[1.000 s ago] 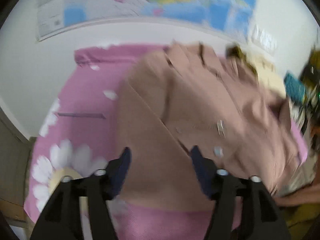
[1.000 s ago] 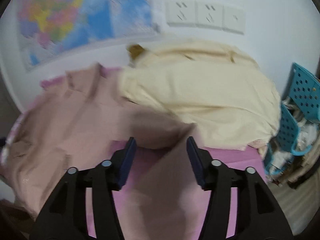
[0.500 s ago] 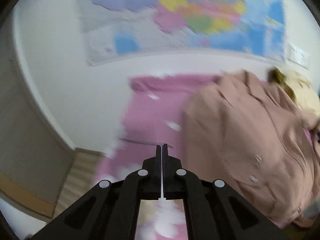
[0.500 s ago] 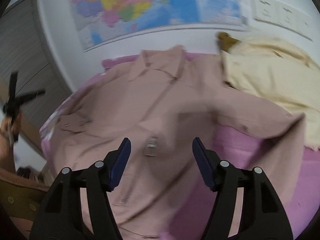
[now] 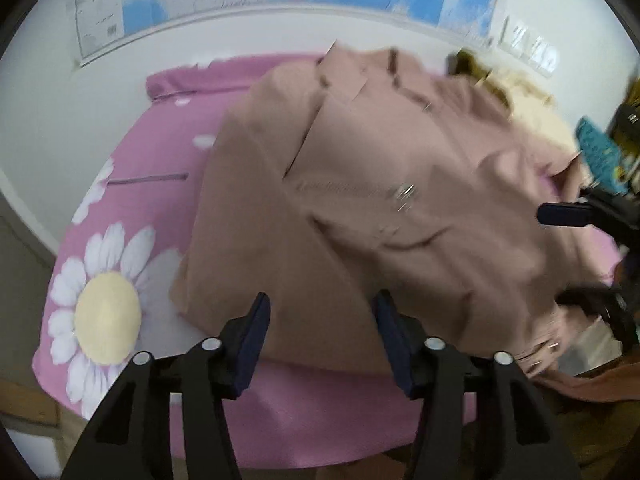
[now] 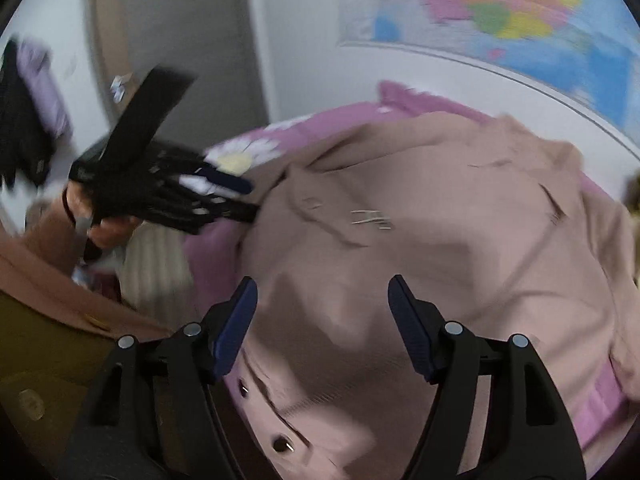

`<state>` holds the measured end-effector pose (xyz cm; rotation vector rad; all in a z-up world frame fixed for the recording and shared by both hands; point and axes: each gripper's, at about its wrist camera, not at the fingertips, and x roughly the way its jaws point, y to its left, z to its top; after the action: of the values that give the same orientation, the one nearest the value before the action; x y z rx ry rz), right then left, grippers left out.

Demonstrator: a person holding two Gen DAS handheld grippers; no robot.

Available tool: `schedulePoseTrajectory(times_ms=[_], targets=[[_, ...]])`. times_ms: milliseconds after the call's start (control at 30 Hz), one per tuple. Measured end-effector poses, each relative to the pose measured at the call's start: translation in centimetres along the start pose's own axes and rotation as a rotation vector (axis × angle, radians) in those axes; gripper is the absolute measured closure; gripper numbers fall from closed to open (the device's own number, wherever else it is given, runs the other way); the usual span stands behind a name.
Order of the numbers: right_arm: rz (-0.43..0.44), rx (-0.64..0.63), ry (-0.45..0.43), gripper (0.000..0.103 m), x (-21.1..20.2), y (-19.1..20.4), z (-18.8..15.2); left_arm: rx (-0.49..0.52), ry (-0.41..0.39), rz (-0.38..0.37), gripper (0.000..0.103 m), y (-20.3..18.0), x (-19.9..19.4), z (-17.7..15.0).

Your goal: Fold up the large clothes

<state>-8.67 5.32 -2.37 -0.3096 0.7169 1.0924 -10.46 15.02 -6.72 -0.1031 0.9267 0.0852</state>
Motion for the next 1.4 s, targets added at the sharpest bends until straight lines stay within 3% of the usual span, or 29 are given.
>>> schedulePoseTrajectory(times_ms=[67,100,167,233,300,400,467,533,600,633,667,700,733,867,967,1000,1067,1100,1133,1300,1400], targets=[[0.003,-0.076,0.033,0.030,1.9,1.9,0.1,-0.036,0.008,-0.059,0.093,0.9,0.1,-0.4],[-0.017,-0.111,0.059,0.030,3.0,2.7,0.0,-0.050,0.003,-0.064,0.098,1.4,-0.1,-0.5],[-0.056,-0.162,0.105,0.051,4.5,3.1,-0.1,-0.074,-0.037,-0.049,0.101,2.2,-1.1,0.0],[-0.029,-0.098,0.108,0.091,4.1,1.5,0.6,-0.071,-0.076,-0.005,0.101,3.0,-1.9,1.0],[0.002,-0.017,0.057,0.097,2.4,-0.4,1.9,-0.055,-0.125,0.072,0.102,3.7,-3.4,2.0],[-0.016,0.124,-0.060,0.098,-1.1,-4.2,3.8,-0.055,-0.231,0.285,0.103,5.9,-6.6,3.8],[0.000,0.200,-0.086,0.098,-1.7,-6.4,4.2,-0.112,-0.259,0.317,0.103,8.4,-7.9,5.1],[0.003,0.236,-0.056,0.097,-0.5,-7.5,4.0,-0.124,-0.243,0.294,0.102,9.2,-8.0,5.3],[0.009,0.262,-0.014,0.095,0.9,-8.0,3.2,-0.092,-0.228,0.221,0.085,8.2,-7.7,4.7],[0.013,0.271,-0.005,0.095,1.6,-8.1,3.1,-0.075,-0.215,0.155,0.065,7.3,-7.3,4.1],[0.021,0.291,-0.003,0.095,1.9,-8.3,2.8,-0.043,-0.203,0.079,0.058,6.1,-6.7,3.2],[0.026,0.302,-0.004,0.095,2.1,-8.4,2.6,-0.025,-0.190,0.043,0.056,5.4,-6.1,2.3],[0.025,0.309,-0.010,0.095,2.0,-8.6,2.4,-0.007,-0.162,0.013,0.047,4.3,-5.4,1.7],[0.032,0.342,-0.043,0.095,1.2,-9.4,2.4,0.025,-0.026,-0.042,0.034,0.5,-1.2,-0.9],[0.026,0.347,-0.050,0.095,0.8,-9.3,2.5,0.017,0.026,0.003,0.032,-1.1,1.4,-1.4],[0.027,0.350,-0.055,0.095,0.6,-9.4,2.5,0.028,0.032,0.039,0.038,-1.3,1.9,-1.5],[0.039,0.355,-0.065,0.095,0.3,-9.2,2.5,0.046,0.015,0.104,0.093,-1.3,2.2,-1.5],[0.043,0.354,-0.070,0.095,0.1,-9.1,2.5,0.033,0.015,0.100,0.100,-0.6,1.9,-1.2],[0.055,0.350,-0.074,0.095,-0.1,-8.9,2.5,0.014,0.008,0.119,0.101,0.3,1.3,-1.0],[0.113,0.346,-0.108,0.095,-1.2,-8.8,2.9,-0.075,-0.112,0.412,0.101,7.9,-4.2,1.3],[0.123,0.332,-0.101,0.095,-1.1,-8.4,3.1,-0.174,-0.122,0.565,0.099,12.8,-6.1,2.7]])
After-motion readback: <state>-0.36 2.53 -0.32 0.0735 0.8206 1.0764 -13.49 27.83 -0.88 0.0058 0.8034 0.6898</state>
